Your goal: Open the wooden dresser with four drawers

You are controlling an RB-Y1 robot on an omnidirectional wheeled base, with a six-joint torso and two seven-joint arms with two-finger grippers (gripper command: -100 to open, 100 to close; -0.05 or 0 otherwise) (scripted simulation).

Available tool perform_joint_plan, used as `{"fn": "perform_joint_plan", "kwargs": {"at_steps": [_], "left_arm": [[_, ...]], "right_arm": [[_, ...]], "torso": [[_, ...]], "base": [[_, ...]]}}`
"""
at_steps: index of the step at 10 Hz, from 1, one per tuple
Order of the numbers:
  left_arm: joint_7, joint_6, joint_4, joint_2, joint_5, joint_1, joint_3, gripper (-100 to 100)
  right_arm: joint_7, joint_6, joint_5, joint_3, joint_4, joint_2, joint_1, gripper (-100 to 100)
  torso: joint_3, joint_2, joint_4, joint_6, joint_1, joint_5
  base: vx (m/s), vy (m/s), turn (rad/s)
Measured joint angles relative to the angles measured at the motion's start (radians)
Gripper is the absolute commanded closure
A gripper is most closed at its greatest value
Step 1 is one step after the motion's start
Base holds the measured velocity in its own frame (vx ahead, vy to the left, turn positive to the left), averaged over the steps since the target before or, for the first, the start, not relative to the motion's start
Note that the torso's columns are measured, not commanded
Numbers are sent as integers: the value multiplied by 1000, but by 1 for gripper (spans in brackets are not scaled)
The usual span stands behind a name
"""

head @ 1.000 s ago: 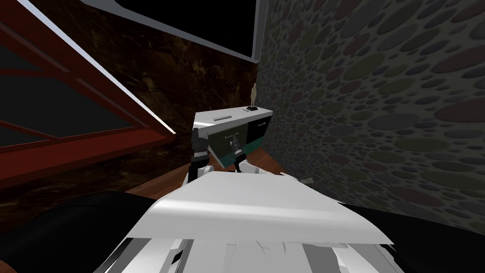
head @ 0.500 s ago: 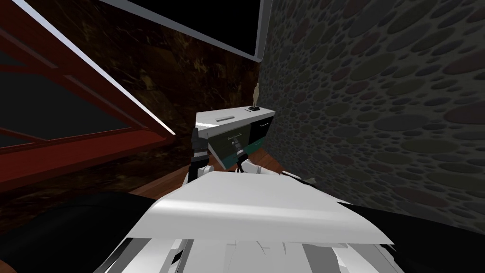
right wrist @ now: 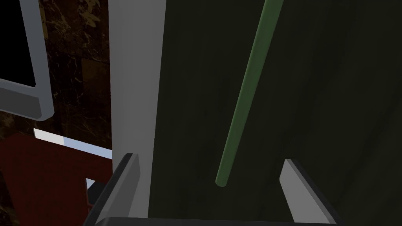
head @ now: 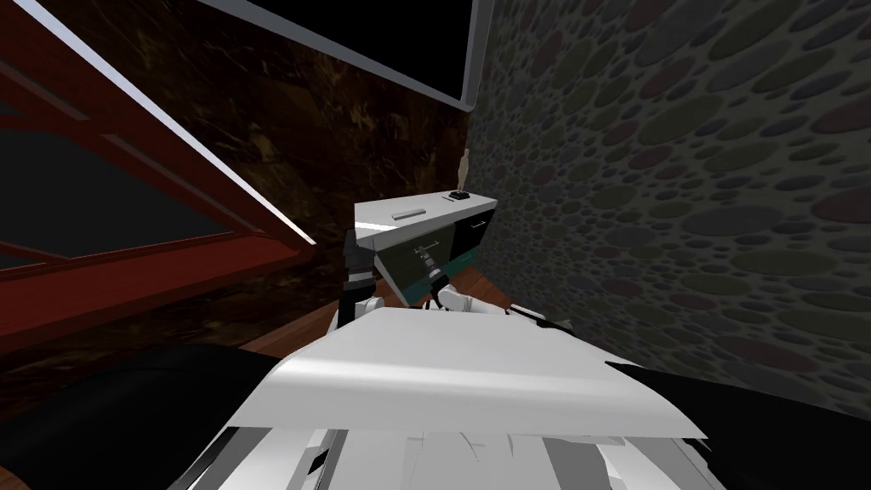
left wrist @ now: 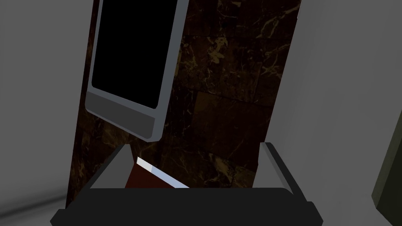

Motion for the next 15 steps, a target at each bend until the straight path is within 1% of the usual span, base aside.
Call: {"fn": "perform_joint_plan", "kwargs": {"at_steps": [1,2,3,4,5,6,7,8,9,10,14,15], "left_arm": [[0,0,0,0,0,0,0,0],[1,1,2,0,0,1,-3,0],[1,1,2,0,0,1,-3,0],[1,1,2,0,-1,1,-3,0],[1,1,2,0,0,1,-3,0],[1,1,2,0,0,1,-3,0],[1,1,2,1,0,2,-3,0],[1,0,1,0,0,3,-2,0],[0,0,1,0,0,3,-2,0],[0,0,1,0,0,3,-2,0],[0,0,1,0,0,3,-2,0],[0,0,1,0,0,3,-2,0]], "right_arm": [[17,-6,5,1,0,-15,-3,-100],[21,-7,5,1,0,-16,-3,-100],[12,-13,-2,-14,13,-21,-18,-100],[-9,-17,-3,-29,36,-28,-36,-100],[-13,-30,-22,-54,28,-46,-47,-100],[-12,-35,-25,-57,26,-48,-48,100],[-18,-24,-7,-37,23,-46,-36,100],[-7,-19,-3,-16,18,-38,-15,100],[0,-11,8,2,15,-23,-8,100],[1,-12,10,7,14,-19,-7,100],[20,-61,-26,-12,-1,-26,-31,100],[21,-66,-29,-11,2,-28,-29,100]], "torso": [[0,1,0,0,0,0],[-1,0,1,-1,1,0],[0,0,1,-1,2,0],[1,1,0,-1,4,1],[1,1,0,0,3,1],[0,0,0,0,-2,0],[-1,-3,-1,1,-6,-2],[-1,0,5,3,-7,-3],[-1,0,3,3,-4,-2],[0,0,2,3,-1,0],[4,8,8,2,-4,-3],[2,3,6,1,0,-1]], "base": [[0,31,-21],[-30,25,112],[-47,74,220],[-54,85,108],[-24,37,5],[18,-49,-162],[32,-88,-145],[45,-69,-108],[16,-20,6],[-115,-24,-66],[-130,-71,-51],[-96,-54,-66]]}}
